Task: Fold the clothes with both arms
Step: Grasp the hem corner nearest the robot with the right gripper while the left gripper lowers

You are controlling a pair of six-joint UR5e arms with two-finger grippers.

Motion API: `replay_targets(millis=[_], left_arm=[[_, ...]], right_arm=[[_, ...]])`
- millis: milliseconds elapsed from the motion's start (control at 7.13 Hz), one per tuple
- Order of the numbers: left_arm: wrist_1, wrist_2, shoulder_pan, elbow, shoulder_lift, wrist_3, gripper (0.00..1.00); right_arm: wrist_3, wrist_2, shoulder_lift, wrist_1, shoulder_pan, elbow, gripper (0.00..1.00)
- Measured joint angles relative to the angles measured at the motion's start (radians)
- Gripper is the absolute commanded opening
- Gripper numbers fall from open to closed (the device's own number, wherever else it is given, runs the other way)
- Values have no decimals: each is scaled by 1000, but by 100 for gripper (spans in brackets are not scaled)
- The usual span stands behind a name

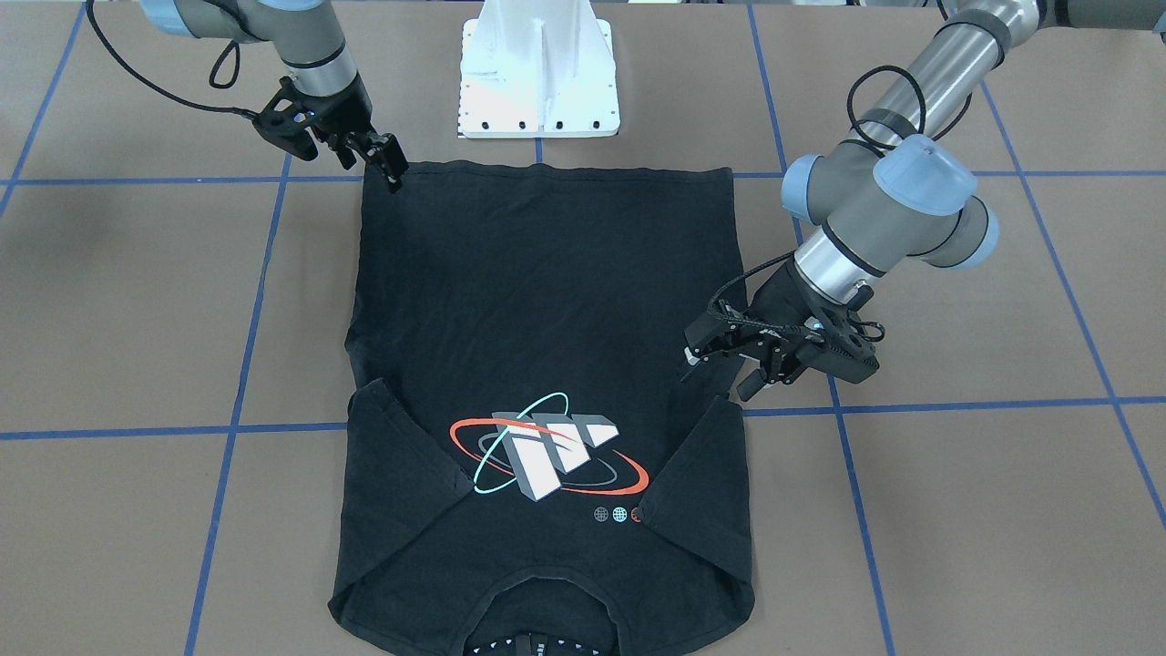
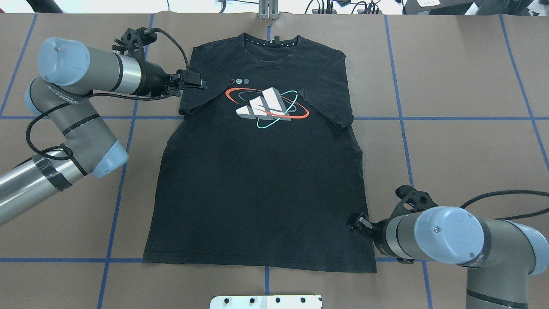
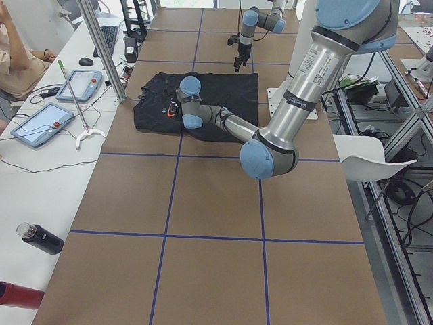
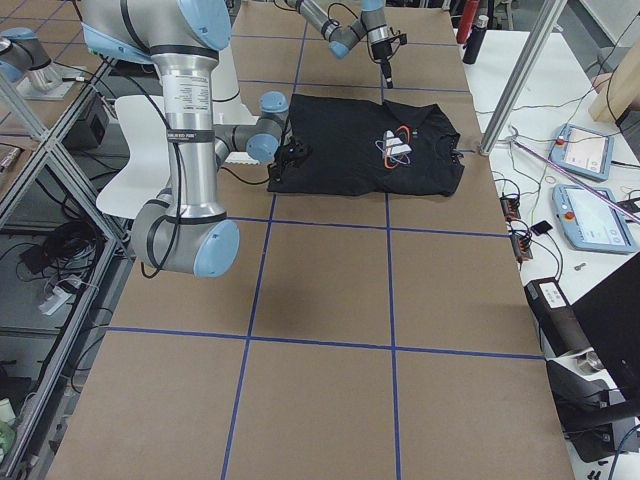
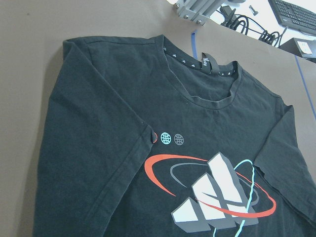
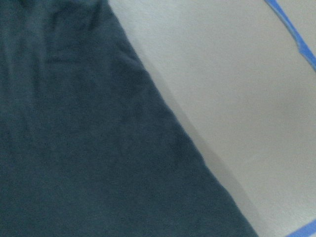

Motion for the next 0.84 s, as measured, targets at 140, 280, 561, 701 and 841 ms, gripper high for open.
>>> replay_targets(millis=[140, 280, 561, 701, 841], left_arm=[[-1, 1, 1, 2, 0, 1, 99], [-2, 3, 2, 3, 0, 2, 99], [-6, 5, 4, 10, 0, 2, 99], [-8, 6, 4, 15, 0, 2, 99], [-9, 6, 5, 18, 0, 3, 99]], right_arm=[[31, -24, -48, 81, -34, -9, 92], [51, -79, -69, 114, -78, -15, 92], [61, -172, -72, 99, -145, -21, 87], [62, -202, -69, 69, -167, -19, 78], [62, -216, -67, 50, -178, -16, 71]])
